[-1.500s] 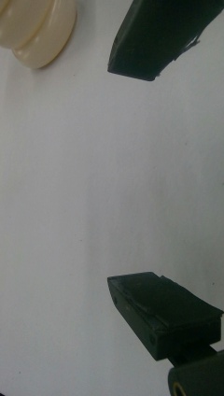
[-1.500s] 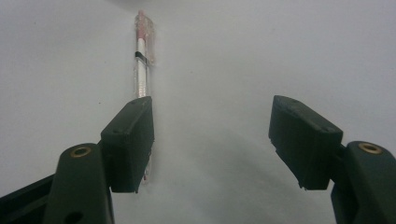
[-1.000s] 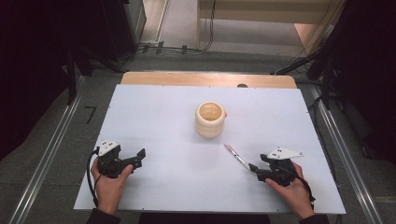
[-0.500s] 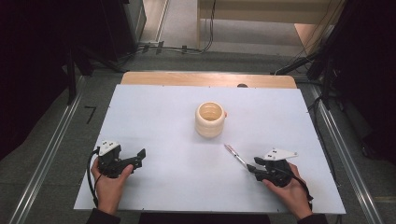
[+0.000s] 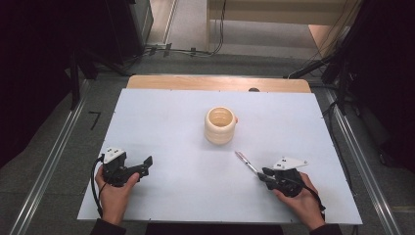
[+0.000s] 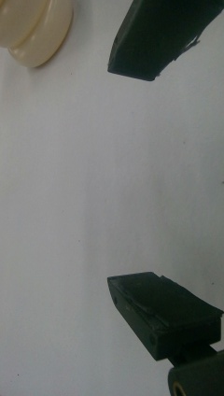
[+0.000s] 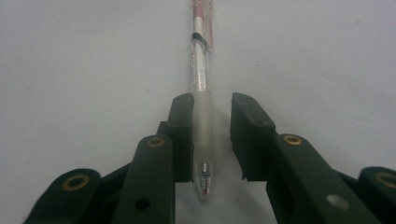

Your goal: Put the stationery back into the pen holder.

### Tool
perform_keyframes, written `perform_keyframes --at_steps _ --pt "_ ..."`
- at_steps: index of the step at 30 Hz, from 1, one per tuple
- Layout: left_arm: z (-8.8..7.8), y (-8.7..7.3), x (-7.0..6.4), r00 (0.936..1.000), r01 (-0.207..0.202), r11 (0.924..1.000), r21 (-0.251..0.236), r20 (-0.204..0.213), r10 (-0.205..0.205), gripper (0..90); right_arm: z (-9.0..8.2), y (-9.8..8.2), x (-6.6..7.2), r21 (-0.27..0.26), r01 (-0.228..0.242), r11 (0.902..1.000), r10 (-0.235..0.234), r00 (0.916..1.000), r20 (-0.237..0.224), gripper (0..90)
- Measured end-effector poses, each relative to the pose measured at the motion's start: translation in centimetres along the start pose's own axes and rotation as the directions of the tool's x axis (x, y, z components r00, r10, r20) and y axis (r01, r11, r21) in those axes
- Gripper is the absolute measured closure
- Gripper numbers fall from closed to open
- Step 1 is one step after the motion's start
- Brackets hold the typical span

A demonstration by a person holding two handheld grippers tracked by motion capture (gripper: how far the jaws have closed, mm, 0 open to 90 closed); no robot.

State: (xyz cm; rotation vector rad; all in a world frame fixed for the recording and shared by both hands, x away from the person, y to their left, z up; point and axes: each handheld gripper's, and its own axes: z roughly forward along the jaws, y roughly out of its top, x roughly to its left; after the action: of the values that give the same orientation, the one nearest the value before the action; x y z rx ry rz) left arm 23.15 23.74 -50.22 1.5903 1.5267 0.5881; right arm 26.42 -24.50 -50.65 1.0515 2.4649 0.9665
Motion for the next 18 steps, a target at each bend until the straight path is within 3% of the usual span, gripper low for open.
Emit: perform_keyframes --at_steps 18 --pt "0.04 -0.02 -0.06 1.0000 -0.001 1.0000 0.003 -0.002 0.001 1.8 0.23 0.00 0.04 0.017 0.004 0.9998 -0.004 0.9998 -0.019 77.7"
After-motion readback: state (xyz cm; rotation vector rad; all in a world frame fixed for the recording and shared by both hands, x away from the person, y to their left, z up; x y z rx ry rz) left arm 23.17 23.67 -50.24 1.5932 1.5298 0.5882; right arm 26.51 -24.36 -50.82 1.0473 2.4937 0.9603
